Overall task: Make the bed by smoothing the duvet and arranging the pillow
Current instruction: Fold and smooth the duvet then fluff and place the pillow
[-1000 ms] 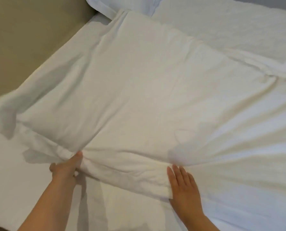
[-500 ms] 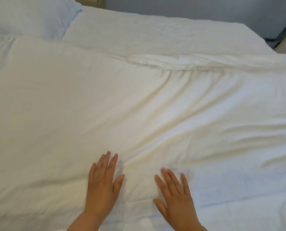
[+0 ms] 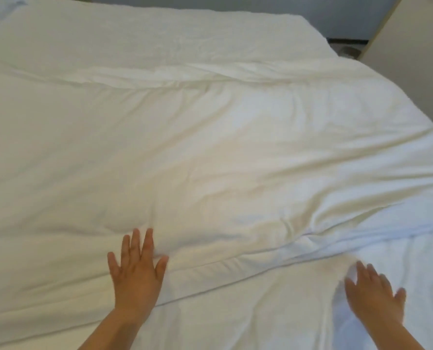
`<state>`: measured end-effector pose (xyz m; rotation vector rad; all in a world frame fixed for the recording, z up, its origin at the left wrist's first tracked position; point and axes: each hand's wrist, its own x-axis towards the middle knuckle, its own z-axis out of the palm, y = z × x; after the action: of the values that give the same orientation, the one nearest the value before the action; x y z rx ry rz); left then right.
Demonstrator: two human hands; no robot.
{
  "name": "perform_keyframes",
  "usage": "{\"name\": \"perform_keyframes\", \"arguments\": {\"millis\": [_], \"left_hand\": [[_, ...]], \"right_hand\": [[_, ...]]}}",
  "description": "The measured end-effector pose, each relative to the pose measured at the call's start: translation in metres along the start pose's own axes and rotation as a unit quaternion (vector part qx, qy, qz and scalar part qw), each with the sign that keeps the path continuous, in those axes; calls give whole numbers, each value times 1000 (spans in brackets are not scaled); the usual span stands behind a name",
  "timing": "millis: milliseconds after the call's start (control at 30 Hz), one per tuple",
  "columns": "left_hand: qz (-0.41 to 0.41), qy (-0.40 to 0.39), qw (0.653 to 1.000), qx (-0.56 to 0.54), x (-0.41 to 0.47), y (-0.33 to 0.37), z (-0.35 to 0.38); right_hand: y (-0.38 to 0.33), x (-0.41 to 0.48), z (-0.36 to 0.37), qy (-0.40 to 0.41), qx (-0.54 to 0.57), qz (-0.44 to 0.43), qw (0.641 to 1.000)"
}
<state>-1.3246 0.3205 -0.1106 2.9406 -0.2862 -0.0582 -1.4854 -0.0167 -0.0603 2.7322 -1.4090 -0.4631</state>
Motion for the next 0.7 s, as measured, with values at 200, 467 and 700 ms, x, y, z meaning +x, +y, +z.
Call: {"name": "perform_keyframes", "arguments": {"millis": [200,467,700], "left_hand": [[103,-22,994,-4,-16,71,3],[155,-55,986,38,-19,114,9],[273,-38,961,-26,-6,252,14]], "right_hand": [[-60,-18,-1,9,94,-202,975],[-2,-11,-9,-49,313,-103,943],[102,69,-33,42,345,-39,937]]}}
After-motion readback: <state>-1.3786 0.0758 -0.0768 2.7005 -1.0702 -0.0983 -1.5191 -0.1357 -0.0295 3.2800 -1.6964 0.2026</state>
